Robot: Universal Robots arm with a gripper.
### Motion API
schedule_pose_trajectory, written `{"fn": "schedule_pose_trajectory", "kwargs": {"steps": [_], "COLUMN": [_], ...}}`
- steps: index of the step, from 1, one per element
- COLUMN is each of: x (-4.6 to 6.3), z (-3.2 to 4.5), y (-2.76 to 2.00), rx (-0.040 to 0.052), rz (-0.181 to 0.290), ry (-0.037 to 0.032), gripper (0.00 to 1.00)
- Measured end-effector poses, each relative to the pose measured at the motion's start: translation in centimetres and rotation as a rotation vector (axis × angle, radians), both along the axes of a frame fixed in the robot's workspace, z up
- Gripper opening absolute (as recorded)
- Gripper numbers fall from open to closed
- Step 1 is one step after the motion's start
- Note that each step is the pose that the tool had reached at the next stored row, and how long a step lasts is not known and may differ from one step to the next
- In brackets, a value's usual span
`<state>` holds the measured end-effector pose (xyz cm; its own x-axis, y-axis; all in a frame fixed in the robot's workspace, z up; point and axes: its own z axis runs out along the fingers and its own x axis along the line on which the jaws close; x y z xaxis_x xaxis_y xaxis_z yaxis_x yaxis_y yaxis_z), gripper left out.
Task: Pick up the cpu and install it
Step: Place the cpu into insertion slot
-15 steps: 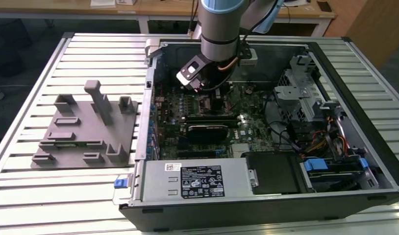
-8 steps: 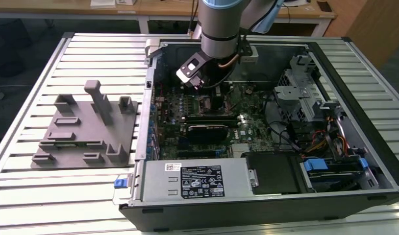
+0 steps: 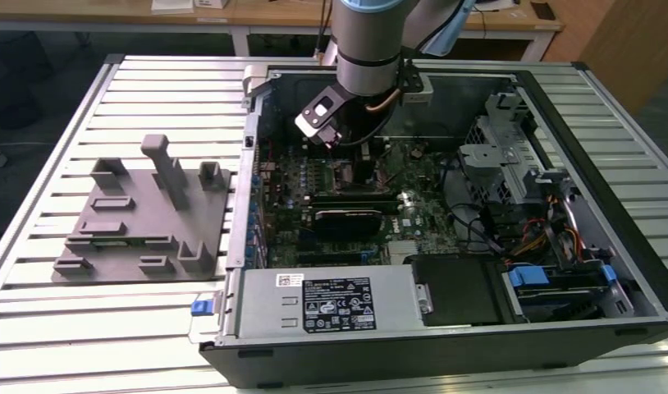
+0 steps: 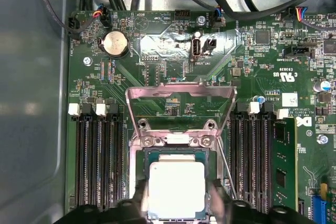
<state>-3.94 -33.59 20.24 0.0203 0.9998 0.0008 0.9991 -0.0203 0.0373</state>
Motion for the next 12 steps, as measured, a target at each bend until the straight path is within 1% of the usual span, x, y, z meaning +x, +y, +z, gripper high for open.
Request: {"fn": "schedule_pose_trajectory", "kwargs": {"steps": [1,4,5,7,8,10,11,12], "x": [0.0,0.0,0.0,0.0,0.0,0.0,0.0,0.0], "z": [0.0,0.0,0.0,0.01,0.01,0.01,0.01,0.01], "y": [0.0,0.0,0.0,0.0,0.0,0.0,0.0,0.0], "rx": [0.0,-0.0001,0.0,0.0,0.0,0.0,-0.0001,0.0], "rz": [0.0,0.0,0.0,0.0,0.0,0.0,0.0,0.0], "ry": [0.0,0.0,0.0,0.0,0.0,0.0,0.0,0.0], "gripper": [0.6,0.42,0.42,0.3,0.3,0.18,0.18,0.13]}}
